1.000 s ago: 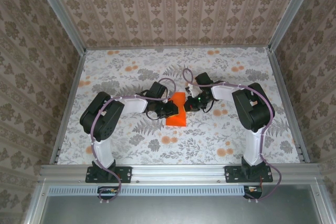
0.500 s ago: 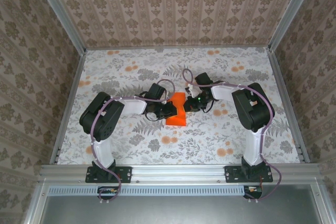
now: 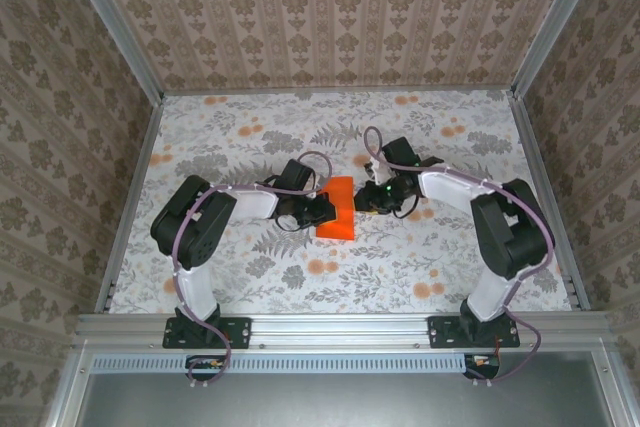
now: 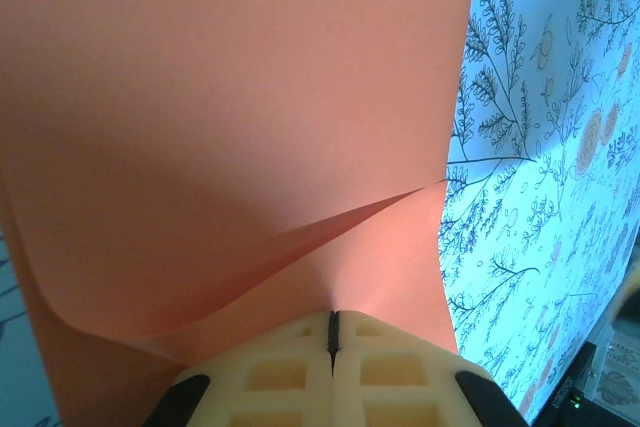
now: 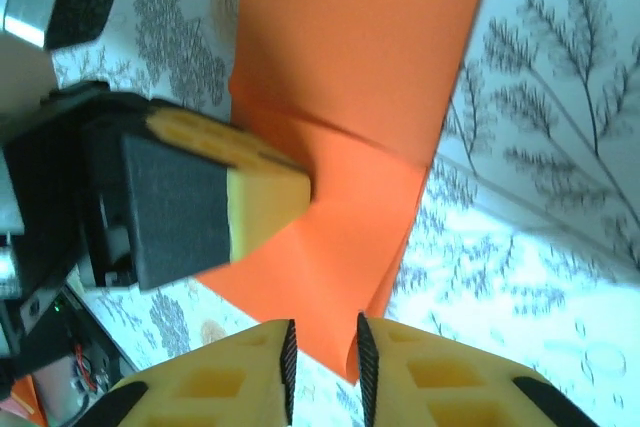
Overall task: Fold a paper plane with a square sheet of paper (pick it up from the middle)
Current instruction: Fold the triangle a second time at the center of the table.
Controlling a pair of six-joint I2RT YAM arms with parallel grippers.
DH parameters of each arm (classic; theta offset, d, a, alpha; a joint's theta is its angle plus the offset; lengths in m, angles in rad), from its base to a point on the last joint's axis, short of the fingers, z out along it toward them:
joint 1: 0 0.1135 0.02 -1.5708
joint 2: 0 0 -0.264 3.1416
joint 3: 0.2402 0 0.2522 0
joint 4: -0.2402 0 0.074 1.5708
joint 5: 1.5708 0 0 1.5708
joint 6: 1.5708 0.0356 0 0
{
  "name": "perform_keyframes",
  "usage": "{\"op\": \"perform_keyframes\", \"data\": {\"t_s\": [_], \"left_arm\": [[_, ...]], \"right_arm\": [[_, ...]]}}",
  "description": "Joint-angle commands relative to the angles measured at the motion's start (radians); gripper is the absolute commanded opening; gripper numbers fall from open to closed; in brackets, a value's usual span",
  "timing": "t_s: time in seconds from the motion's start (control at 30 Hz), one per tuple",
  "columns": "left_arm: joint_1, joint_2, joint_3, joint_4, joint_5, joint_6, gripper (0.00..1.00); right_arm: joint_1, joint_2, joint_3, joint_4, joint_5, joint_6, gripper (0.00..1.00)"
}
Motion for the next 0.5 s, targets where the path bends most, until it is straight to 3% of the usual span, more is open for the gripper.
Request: {"op": "perform_keyframes", "data": {"t_s": [0.0,0.17,0.47], "left_arm": [[-0.007,0.061,-0.061,-0.141,-0.082,-0.009,0.02],[-0.009,0.057,-0.071,-0.142,-0.094,-0.012,0.0],[-0.009,0.05,-0.084,-0.137,-0.102,-0.019,0.0]], "right_arm": [[0.039,-0.054,-0.066,0.007,0.034,0.115,0.17],[0.113,-0.063,-0.079,0.039,0.057,0.196,0.03],[0.176,0.055,-0.019,0.074,0.073,0.244,0.0]]}}
